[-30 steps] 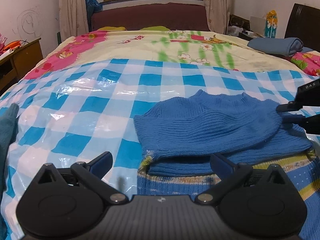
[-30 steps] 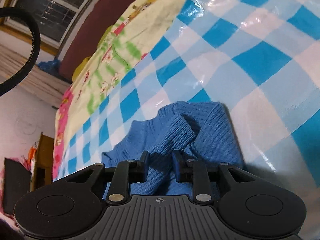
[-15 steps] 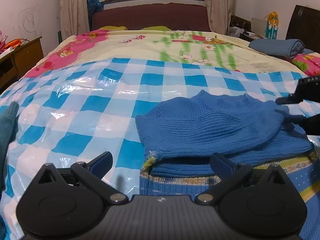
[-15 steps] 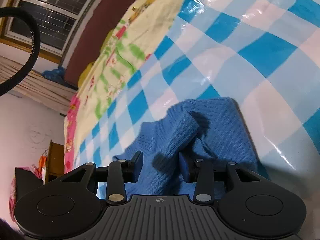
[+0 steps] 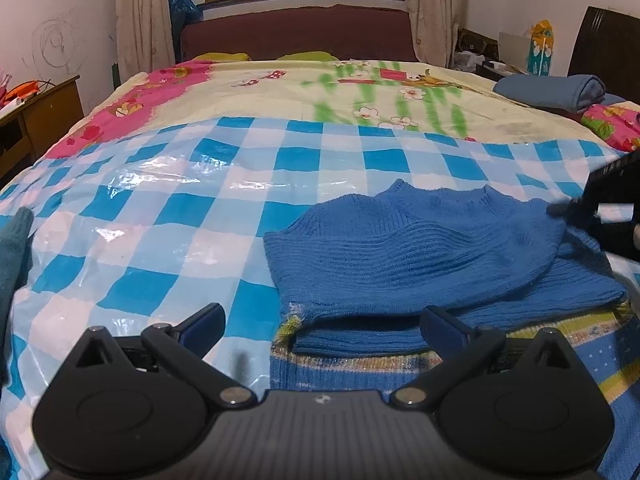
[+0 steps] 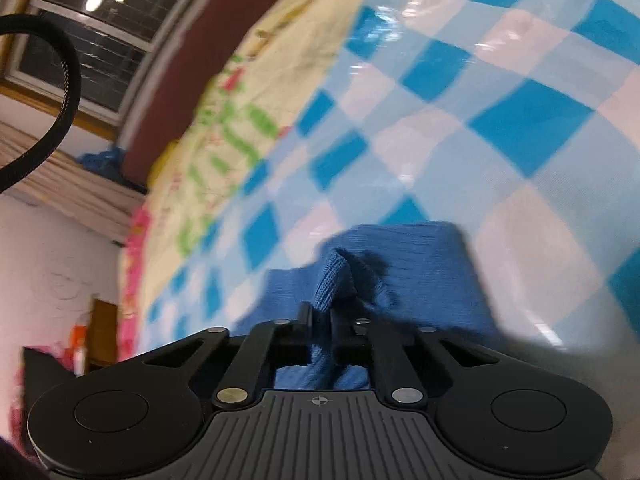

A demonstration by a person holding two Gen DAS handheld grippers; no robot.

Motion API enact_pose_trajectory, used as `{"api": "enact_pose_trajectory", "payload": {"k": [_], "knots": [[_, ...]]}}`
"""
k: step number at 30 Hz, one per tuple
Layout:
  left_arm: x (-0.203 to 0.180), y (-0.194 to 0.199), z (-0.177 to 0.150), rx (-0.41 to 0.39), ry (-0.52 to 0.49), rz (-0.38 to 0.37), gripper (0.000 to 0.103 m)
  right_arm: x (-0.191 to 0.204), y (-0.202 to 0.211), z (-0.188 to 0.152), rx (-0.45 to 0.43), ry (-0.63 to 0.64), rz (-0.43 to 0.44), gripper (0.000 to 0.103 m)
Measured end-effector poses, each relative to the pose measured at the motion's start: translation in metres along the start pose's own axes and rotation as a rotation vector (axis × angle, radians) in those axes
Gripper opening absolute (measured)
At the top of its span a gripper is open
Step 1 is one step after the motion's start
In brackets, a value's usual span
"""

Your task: Fold small clothes

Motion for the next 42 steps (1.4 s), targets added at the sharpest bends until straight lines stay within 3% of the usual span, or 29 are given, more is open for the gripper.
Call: {"api": "enact_pose_trajectory", "payload": {"k": [4,7,9,12,17,18,24,30,38,42], "knots": [[0.003,0.001,0.009,-0.019,-0.001,0.013,0.103,0.057,0.014,0.004,-0.016,0.093,0.147,0.007],[0.006,0.005,0.017,-0.039,0.017,0.014,0.103,0.104,0.049,0.011,-0.087,0.135,0.315,0.007],[0.008,0.005,0.019,-0.045,0.024,0.011,0.103,0.114,0.074,0.01,-0.131,0.157,0.373,0.007],[0.006,0.001,0.016,-0.036,0.022,0.013,0.103,0.085,0.089,-0.001,-0.138,0.133,0.304,0.007],[-0.001,-0.016,0.001,0.033,-0.013,0.028,0.103,-0.025,0.055,-0.016,-0.055,0.018,-0.023,0.007],[-0.002,-0.017,-0.001,0.037,-0.024,0.031,0.103,-0.036,0.052,-0.017,-0.052,0.014,-0.055,0.007],[0.003,-0.014,0.001,0.017,-0.042,0.058,0.103,-0.029,0.053,-0.016,-0.047,0.13,-0.074,0.011],[0.006,-0.021,0.018,-0.011,-0.02,0.065,0.103,-0.016,0.059,-0.006,-0.091,0.136,-0.062,0.011],[0.003,-0.052,0.009,0.06,-0.059,0.094,0.103,-0.024,0.047,-0.007,-0.027,0.099,-0.062,0.012],[0.006,-0.053,0.005,0.068,-0.046,0.089,0.103,-0.015,0.045,-0.004,-0.026,0.103,-0.024,0.023]]}}
Point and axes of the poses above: each gripper's, at about its wrist camera, not at the fingertips, and y roughly against the way its jaws point, x to its left, z to its top, the point moved 7 cm from there along -y, roughly the way its jaws point, and after that the axes turned 7 degrees about z, right-handed, at the moved point
